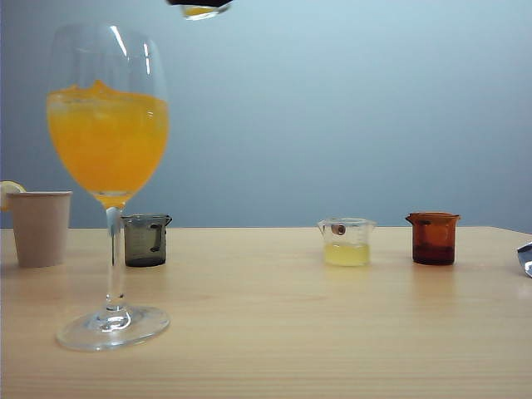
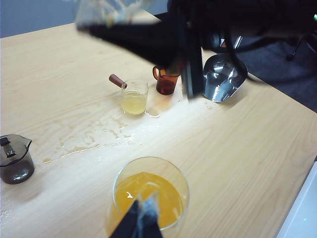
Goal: Pick up the second measuring cup from the left, pour the orange juice inside into the goblet, and finally put the measuring cup back in its original place.
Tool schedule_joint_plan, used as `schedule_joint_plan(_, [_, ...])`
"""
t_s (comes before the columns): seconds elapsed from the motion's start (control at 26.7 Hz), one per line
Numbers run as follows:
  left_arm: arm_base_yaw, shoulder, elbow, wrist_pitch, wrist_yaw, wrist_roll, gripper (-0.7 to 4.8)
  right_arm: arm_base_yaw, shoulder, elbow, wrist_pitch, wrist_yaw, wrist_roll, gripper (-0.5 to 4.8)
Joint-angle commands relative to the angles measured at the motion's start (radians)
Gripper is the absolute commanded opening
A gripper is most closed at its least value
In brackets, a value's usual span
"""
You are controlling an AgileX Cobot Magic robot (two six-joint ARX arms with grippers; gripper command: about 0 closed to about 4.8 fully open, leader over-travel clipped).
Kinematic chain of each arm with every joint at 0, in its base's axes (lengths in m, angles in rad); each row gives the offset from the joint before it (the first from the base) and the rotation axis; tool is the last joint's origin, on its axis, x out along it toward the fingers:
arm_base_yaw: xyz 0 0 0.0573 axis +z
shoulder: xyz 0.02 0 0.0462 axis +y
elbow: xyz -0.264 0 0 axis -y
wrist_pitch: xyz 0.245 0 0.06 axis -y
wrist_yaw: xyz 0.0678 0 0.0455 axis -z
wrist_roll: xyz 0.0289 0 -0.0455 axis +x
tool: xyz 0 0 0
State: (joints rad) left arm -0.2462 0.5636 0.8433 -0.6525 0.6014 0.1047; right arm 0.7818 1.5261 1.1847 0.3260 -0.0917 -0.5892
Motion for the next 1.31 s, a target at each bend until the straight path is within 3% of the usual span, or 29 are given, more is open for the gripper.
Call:
schedule_joint_plan(0.04, [0.000, -0.002, 0.004, 0.003, 0.005, 0.003, -0.05, -0.010, 0.001, 0.004, 0.027, 0.103, 0.131, -0.02])
schedule_joint_plan(0.34, [0.000, -0.002, 0.004, 0.003, 0.005, 0.000, -0.05, -0.028, 0.110, 0.002, 0.087, 0.147, 0.284, -0.02])
schedule_joint_plan(0.49, [0.000, -0.002, 0.004, 0.003, 0.005, -0.001, -0.05, -0.034, 0.219, -0.030, 0.256, 0.169, 0.345, -0.01])
schedule_joint_plan(0.9, [0.000, -0.002, 0.004, 0.003, 0.005, -0.008, -0.05, -0.053, 0.320, -0.122, 0.407, 0.274, 0.486, -0.02])
schedule_joint_plan(1.09, [0.000, -0.002, 0.004, 0.002, 0.005, -0.008, -0.05, -0.053, 0.423, -0.121, 0.515, 0.277, 0.492, -0.02])
schedule_joint_plan(1.31, [0.000, -0.002, 0.004, 0.002, 0.005, -0.008, -0.05, -0.053, 0.487, -0.119, 0.520, 0.272, 0.497, -0.02])
